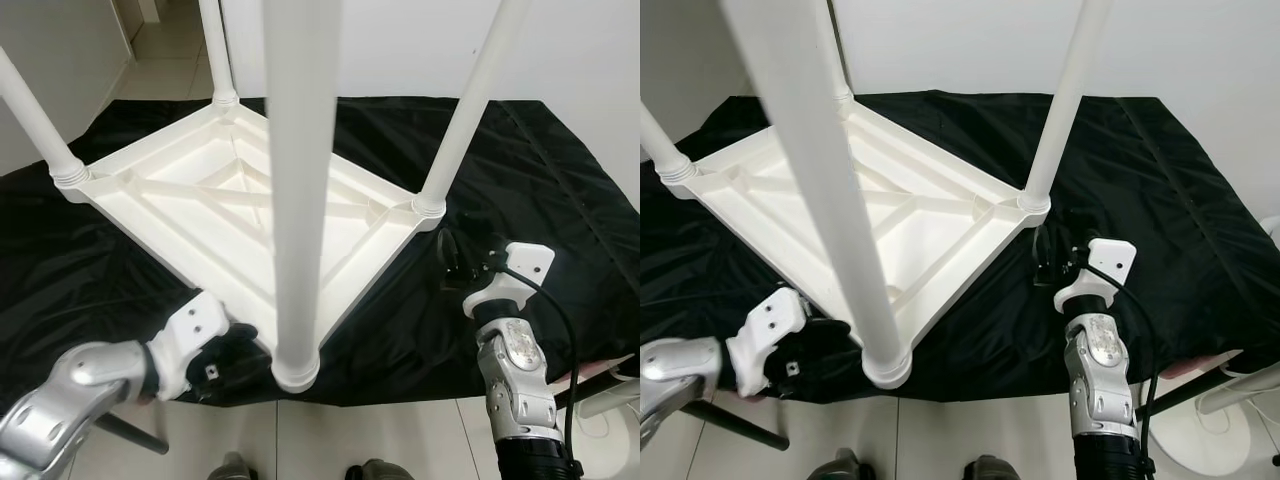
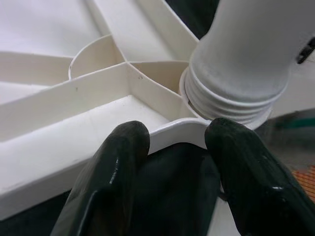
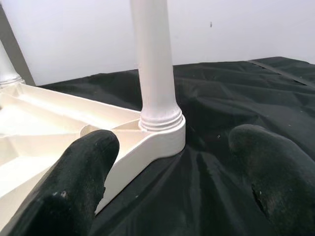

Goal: Building children table

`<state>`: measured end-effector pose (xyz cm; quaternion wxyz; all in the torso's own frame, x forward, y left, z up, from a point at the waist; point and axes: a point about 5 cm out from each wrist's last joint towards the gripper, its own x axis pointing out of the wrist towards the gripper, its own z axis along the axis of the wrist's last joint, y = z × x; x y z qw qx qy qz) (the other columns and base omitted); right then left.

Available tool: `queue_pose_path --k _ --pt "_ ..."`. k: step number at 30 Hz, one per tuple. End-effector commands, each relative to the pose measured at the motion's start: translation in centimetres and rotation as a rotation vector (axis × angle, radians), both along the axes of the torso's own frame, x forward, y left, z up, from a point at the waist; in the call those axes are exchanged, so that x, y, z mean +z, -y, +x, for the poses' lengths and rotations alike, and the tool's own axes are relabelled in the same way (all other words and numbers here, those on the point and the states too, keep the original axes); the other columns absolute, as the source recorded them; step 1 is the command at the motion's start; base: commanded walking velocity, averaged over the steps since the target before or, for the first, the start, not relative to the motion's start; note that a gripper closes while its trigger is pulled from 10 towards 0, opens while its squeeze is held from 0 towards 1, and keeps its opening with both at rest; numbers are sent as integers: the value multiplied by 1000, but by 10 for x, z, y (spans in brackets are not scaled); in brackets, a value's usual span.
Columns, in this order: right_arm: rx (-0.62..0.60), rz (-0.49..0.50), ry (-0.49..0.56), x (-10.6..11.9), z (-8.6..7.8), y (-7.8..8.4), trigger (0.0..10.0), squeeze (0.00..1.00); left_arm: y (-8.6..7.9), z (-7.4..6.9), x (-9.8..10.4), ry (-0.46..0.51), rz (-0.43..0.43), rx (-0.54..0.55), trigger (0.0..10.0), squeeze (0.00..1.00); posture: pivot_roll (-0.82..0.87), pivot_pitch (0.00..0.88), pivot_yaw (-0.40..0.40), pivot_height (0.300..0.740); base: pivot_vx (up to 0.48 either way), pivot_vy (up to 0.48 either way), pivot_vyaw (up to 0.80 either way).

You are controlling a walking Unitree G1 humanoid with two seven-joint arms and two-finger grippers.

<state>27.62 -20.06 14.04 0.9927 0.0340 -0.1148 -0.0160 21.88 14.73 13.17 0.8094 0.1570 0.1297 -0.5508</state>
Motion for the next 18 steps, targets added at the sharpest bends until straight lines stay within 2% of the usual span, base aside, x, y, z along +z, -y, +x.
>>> queue_pose_path --k 1,4,5,7,9,10,15,18 --pt "-8 -3 -16 -2 -2 0 10000 0 3 2 -8 -9 19 15 10000 0 -74 55 32 740 0 0 0" --pt "-12 2 -17 -3 -4 -1 10000 0 29 11 -3 70 -49 28 10000 0 -78 58 39 740 0 0 0" --pt "-12 2 -17 -3 -4 -1 10000 0 29 11 -3 70 -49 28 10000 0 -78 58 39 740 0 0 0" --pt "-11 5 -19 -3 -5 -3 10000 0 42 17 0 113 -81 40 10000 0 -82 59 42 740 0 0 0" --pt "-8 5 -23 -4 -6 -4 10000 0 55 24 3 118 -136 73 10000 0 -89 62 45 740 0 0 0" --pt "-8 5 -23 -4 -6 -4 10000 0 55 24 3 118 -136 73 10000 0 -89 62 45 740 0 0 0" --pt "-5 -16 -36 -6 -8 -1 10000 0 80 36 8 161 -186 76 10000 0 -93 62 48 740 0 0 0" --pt "-3 -30 -38 -6 -9 0 10000 0 85 39 10 167 -196 80 10000 0 -109 65 53 740 0 0 0"
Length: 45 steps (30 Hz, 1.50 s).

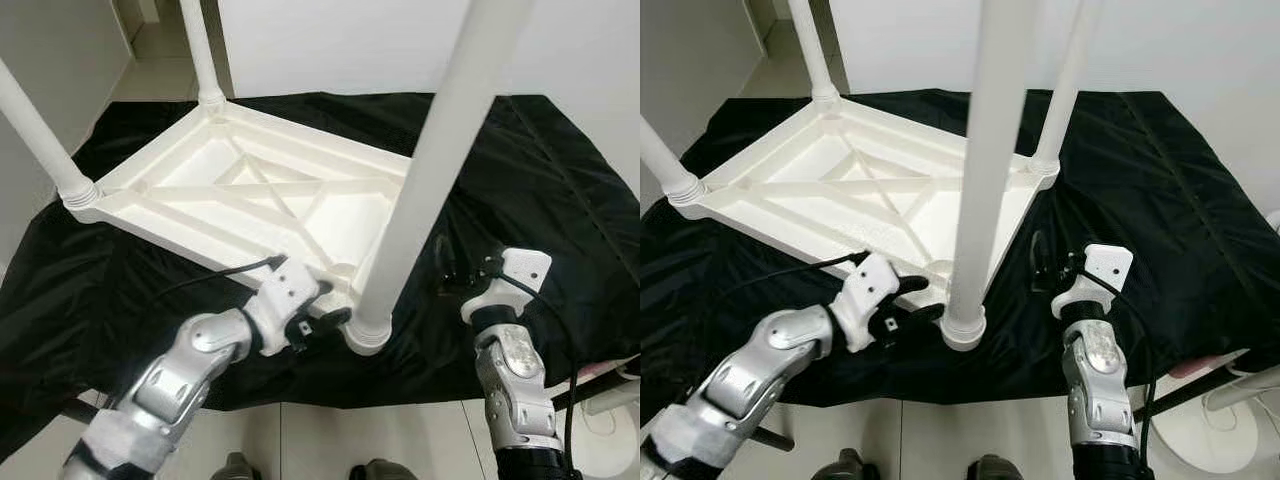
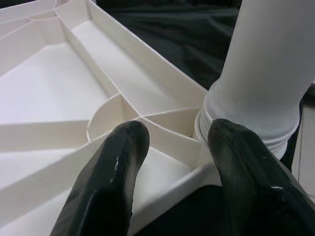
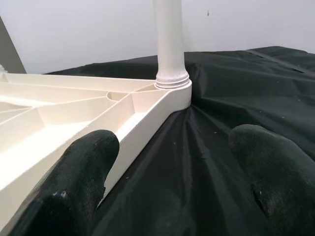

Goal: Building children table

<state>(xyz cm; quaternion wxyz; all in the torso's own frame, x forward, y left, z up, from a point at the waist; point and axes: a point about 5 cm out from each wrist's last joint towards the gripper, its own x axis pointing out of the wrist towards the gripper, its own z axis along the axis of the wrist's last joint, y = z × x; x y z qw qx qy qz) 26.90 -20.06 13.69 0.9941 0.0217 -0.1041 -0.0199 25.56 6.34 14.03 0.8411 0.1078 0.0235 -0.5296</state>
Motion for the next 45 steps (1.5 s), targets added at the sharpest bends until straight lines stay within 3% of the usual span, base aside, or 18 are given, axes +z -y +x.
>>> queue_pose_path --k 1,7,13,16,18,23,24,25,30,31,32,33,34,41,45 --pt "7 -15 -19 -3 -2 0 10000 0 6 5 3 37 -3 38 10000 0 -112 66 54 740 0 0 0" --pt "-17 -6 -45 -6 -2 4 10000 0 27 12 7 64 -19 90 10000 0 -112 67 58 740 0 0 0" --pt "-11 2 -54 -7 -3 3 10000 0 32 10 16 56 -133 145 10000 0 -112 61 54 740 0 0 0" --pt "9 -12 -54 -8 -3 2 10000 0 31 5 22 24 -218 89 10000 0 -109 56 49 740 0 0 0" --pt "16 -28 -50 -7 -2 3 10000 0 29 -2 23 24 -236 -14 10000 0 -104 47 37 740 0 0 0" --pt "18 -39 -48 -6 0 4 10000 0 26 -3 22 13 -237 -62 10000 0 -102 40 32 740 0 0 0" --pt "21 -44 -48 -6 2 5 10000 0 24 -1 22 17 -225 -65 10000 255 -101 34 29 740 0 0 0" --pt "23 -49 -46 -5 3 5 10000 0 20 2 20 22 -194 -66 10000 1000 -101 34 29 740 0 0 0" --pt "26 -56 -43 -4 4 5 10000 0 10 10 14 19 -146 -33 10000 1000 -105 21 30 740 0 0 0" --pt "27 -59 -41 -3 4 5 10000 0 5 16 7 52 -68 35 10000 1000 -105 21 30 740 0 0 0" --pt "27 -59 -41 -3 4 5 10000 0 5 16 7 52 -68 35 10000 1000 -105 21 30 740 0 0 0" --pt "27 -62 -39 -3 3 5 10000 0 0 19 1 78 3 81 10000 976 -118 12 36 740 0 0 0" --pt "26 -67 -37 -3 2 5 10000 0 -3 19 -3 95 42 97 10000 0 -118 12 36 740 0 0 0" --pt "18 -78 -37 -3 1 8 10000 0 -11 11 -2 83 19 51 10000 0 -128 2 36 740 0 0 0" --pt "19 -91 -33 -2 1 10 10000 0 -21 10 -9 102 103 3 10000 0 -134 0 35 740 0 0 0"
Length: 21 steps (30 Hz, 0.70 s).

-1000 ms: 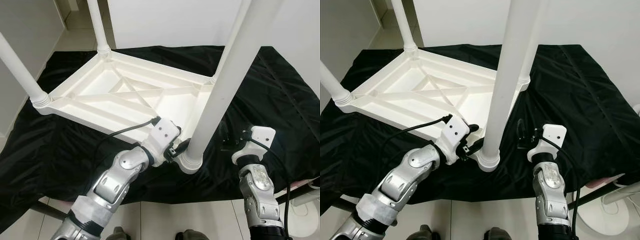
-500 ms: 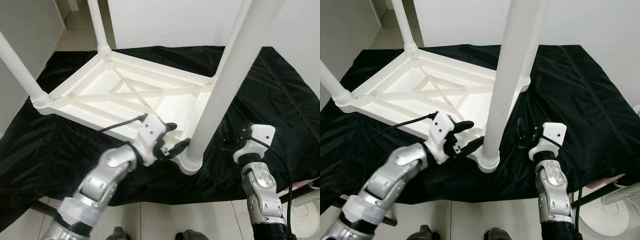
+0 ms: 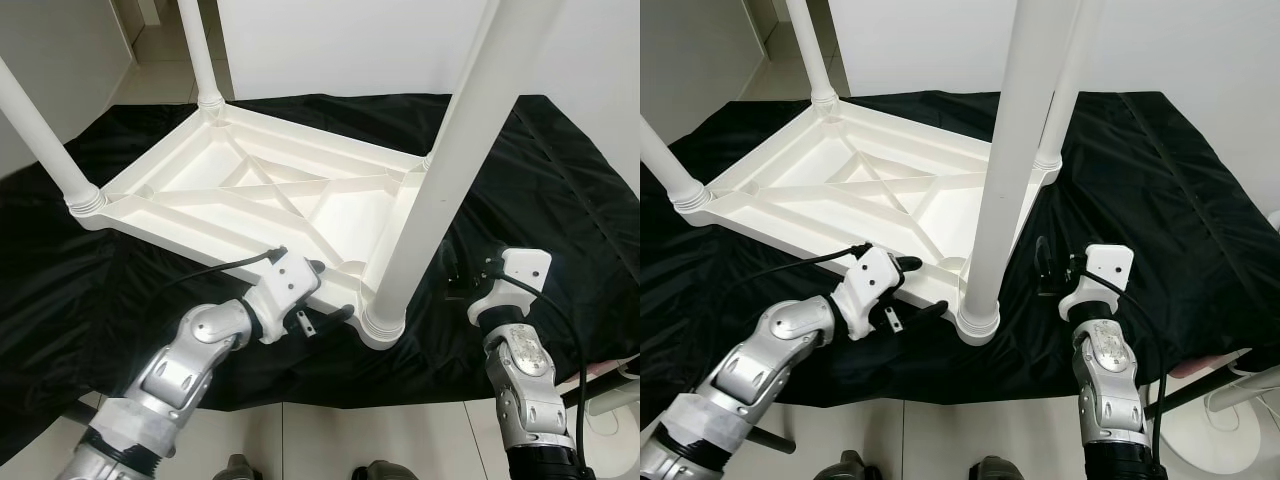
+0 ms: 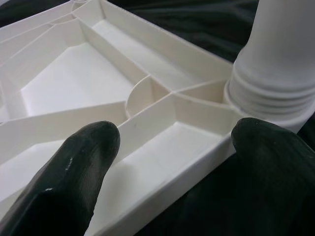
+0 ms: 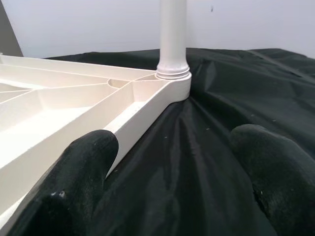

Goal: Building children table

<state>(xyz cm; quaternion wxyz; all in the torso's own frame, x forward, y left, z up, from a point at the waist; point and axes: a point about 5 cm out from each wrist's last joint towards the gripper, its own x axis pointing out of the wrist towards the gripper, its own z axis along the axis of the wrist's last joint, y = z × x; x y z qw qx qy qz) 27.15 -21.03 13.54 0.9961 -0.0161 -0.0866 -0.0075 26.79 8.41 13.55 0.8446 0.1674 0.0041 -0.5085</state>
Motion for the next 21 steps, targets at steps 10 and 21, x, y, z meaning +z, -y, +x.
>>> queue_pose_path --k 10,21 --pt "4 -25 4 0 -3 1 10000 0 4 -3 -9 38 93 -84 10000 0 -139 1 35 740 0 0 0" --pt "-6 -30 5 -1 -7 0 10000 0 21 17 -25 123 257 68 10000 0 -155 6 54 740 0 0 0"
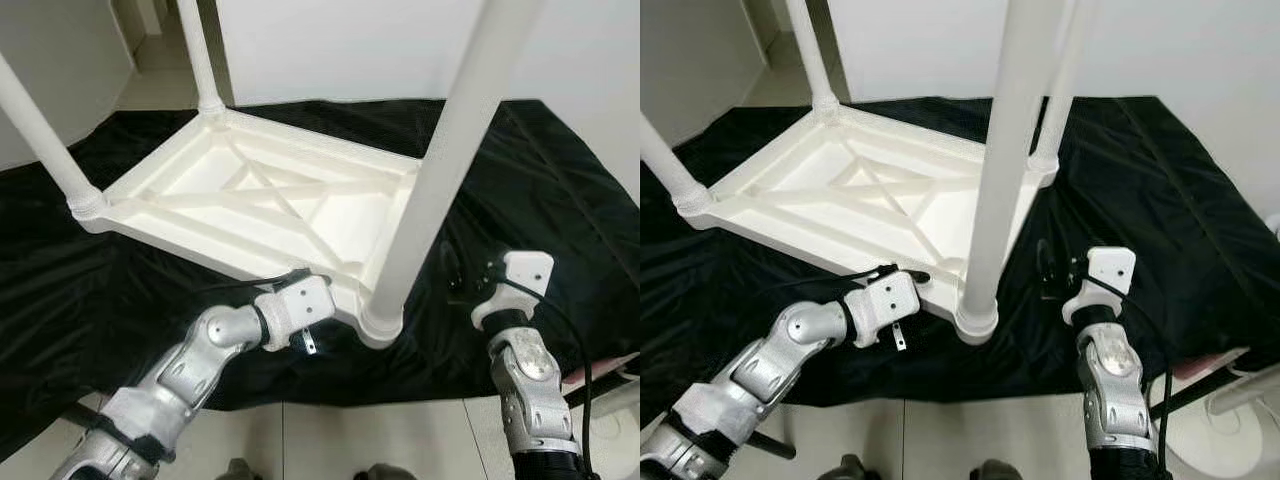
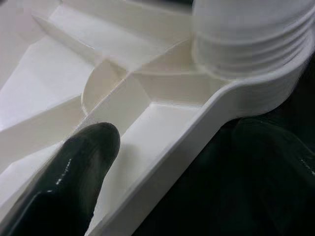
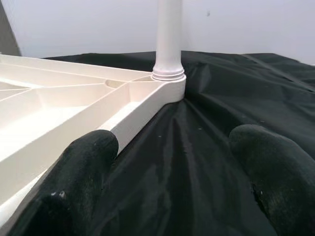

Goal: Building children table

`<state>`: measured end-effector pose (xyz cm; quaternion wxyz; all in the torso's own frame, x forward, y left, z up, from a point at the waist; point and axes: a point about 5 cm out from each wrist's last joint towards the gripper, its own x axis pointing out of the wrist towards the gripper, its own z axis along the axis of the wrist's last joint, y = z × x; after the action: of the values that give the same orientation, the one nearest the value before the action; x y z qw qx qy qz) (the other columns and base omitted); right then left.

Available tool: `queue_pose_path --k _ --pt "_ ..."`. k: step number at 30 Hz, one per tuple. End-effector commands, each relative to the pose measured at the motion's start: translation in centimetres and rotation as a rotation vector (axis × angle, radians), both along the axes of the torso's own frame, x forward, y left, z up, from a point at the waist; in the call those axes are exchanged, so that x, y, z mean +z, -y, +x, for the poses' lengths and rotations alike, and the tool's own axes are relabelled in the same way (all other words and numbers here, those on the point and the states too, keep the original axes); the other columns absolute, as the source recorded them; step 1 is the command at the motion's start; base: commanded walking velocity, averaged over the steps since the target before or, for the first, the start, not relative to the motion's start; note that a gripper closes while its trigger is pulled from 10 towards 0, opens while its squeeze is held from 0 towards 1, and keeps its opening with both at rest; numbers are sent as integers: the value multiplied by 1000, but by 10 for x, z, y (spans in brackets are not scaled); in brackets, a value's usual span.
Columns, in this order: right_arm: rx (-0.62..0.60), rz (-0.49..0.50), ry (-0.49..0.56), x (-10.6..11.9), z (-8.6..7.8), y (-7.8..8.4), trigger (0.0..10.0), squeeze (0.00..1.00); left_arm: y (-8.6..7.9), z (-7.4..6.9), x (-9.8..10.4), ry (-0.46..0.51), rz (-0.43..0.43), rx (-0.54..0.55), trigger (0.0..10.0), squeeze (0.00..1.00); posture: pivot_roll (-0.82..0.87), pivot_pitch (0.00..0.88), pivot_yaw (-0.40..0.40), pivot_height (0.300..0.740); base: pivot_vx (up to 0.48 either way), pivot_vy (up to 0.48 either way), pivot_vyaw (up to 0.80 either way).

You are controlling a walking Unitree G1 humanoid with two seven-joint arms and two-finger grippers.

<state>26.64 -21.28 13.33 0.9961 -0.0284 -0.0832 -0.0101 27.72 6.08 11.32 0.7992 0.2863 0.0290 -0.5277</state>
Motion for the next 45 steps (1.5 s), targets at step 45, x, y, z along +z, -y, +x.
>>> queue_pose_path --k 45 --pt "427 -177 -171 23 -46 33 10000 0 47 37 33 -41 -215 257 10000 0 -170 58 107 740 0 0 0"
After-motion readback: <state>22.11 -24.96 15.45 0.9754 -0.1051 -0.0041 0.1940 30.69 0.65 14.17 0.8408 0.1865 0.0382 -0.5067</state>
